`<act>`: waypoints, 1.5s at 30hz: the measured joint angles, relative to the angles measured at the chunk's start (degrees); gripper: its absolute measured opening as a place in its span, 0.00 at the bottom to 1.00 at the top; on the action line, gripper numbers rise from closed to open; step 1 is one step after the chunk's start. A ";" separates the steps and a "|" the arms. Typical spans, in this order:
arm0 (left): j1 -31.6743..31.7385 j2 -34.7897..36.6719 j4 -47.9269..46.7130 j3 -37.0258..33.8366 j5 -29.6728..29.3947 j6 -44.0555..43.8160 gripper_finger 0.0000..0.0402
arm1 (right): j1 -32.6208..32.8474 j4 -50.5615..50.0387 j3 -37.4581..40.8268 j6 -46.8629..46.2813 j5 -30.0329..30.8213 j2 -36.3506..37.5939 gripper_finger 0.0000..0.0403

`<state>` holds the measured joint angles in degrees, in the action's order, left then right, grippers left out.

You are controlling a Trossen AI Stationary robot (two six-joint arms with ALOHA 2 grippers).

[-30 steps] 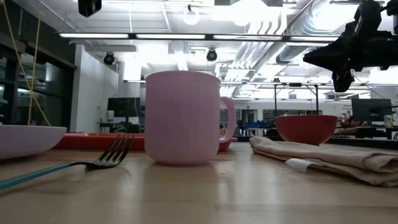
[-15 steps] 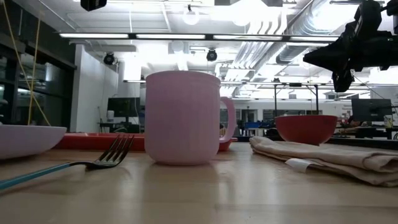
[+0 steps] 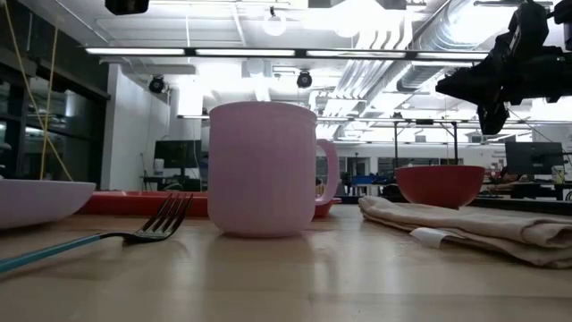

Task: Set up tray
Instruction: Put the pink mug on the red tray

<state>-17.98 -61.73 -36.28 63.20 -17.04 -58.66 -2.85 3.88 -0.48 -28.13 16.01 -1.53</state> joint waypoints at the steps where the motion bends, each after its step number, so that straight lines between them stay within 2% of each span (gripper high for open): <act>1: 0.00 -0.15 -0.59 -0.02 0.03 -0.56 0.57 | 0.00 -0.02 0.01 0.01 0.02 0.01 0.00; 11: 0.00 -1.24 -2.50 -0.07 1.17 -6.22 0.57 | -0.02 -0.21 0.00 0.08 0.07 -0.03 0.00; 17: 0.02 -3.70 -3.03 1.13 2.13 -6.26 0.57 | -0.02 -0.35 0.00 0.10 0.10 -0.07 0.00; 20: 0.02 -6.85 -3.80 4.64 2.73 -4.04 0.57 | -0.02 -0.31 0.01 0.10 0.11 0.00 0.00; 27: 2.92 -15.53 -19.06 17.69 4.91 0.53 0.57 | -0.02 -0.26 0.00 0.10 0.19 -0.40 0.00; 33: 5.87 -22.06 -23.82 26.66 8.36 5.62 0.57 | -0.02 -0.24 0.01 0.10 0.13 -0.76 0.00; 45: 7.48 -28.21 -26.90 31.28 13.85 8.29 0.57 | -0.02 -0.24 0.01 0.03 0.10 -3.18 0.00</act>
<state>-10.50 -89.94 -63.18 94.48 -3.18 -50.37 -2.87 3.64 -0.47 -28.10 16.11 -4.71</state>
